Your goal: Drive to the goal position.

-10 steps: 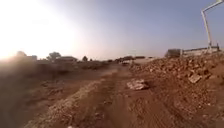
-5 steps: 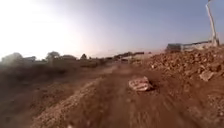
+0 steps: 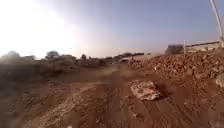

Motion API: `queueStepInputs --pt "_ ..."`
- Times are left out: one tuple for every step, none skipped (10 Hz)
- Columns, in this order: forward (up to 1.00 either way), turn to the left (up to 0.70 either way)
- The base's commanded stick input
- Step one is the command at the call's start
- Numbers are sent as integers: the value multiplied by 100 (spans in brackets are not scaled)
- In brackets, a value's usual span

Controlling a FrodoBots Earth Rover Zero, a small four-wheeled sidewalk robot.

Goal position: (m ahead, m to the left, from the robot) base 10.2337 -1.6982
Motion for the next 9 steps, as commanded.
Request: queueStepInputs --pt "69 0" --pt "69 0" --pt "69 0" --pt "69 0" --pt "69 0" --pt "69 0" --pt "69 0" --pt "69 0" --pt "69 0"
